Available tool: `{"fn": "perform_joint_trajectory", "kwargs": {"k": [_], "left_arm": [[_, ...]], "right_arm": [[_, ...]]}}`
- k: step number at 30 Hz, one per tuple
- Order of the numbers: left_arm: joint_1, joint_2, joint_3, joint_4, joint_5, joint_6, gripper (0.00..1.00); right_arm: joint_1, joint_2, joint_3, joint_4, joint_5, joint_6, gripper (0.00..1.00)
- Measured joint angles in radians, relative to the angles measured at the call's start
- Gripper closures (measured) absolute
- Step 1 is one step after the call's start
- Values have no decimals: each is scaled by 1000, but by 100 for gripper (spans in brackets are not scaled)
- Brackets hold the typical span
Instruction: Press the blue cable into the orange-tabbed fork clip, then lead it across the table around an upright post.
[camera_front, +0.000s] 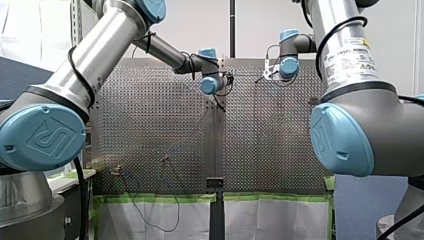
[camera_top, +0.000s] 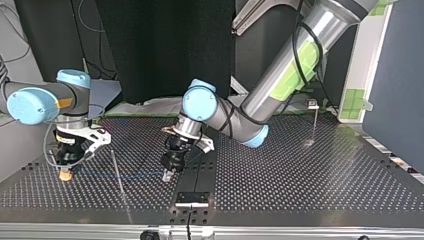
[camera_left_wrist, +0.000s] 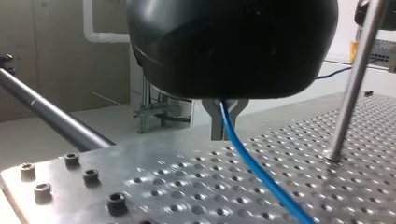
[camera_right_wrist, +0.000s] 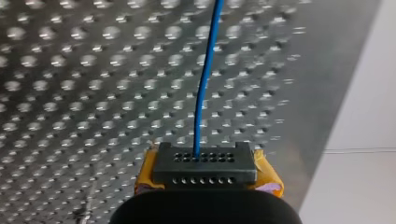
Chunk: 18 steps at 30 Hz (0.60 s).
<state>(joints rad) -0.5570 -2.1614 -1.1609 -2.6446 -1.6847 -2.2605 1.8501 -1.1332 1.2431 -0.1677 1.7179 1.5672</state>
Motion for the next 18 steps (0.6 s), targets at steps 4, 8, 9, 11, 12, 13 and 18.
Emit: {"fn": "perform_joint_trajectory", "kwargs": {"k": [4, 8, 9, 11, 12, 13, 18], "left_arm": [[-6, -11, 0, -1, -3, 16, 100], [-10, -14, 0, -3, -10, 23, 100], [-11, -14, 0, -5, -12, 27, 100], [-12, -14, 0, -10, -15, 34, 100], [-13, -14, 0, -15, -18, 42, 100], [-14, -15, 0, -19, -20, 49, 100], [-22, -33, 0, -43, -29, 81, 100]], "right_arm": [[-1, 15, 10, -2, 1, -2, 100], [-2, 32, 17, -3, 0, -3, 100], [-2, 36, 20, -3, 0, -4, 100], [-3, 41, 30, -6, 1, -4, 100], [-3, 44, 38, -8, 1, -5, 100], [-3, 48, 43, -10, 1, -5, 100], [2, 80, 59, -13, -4, -10, 100]]}}
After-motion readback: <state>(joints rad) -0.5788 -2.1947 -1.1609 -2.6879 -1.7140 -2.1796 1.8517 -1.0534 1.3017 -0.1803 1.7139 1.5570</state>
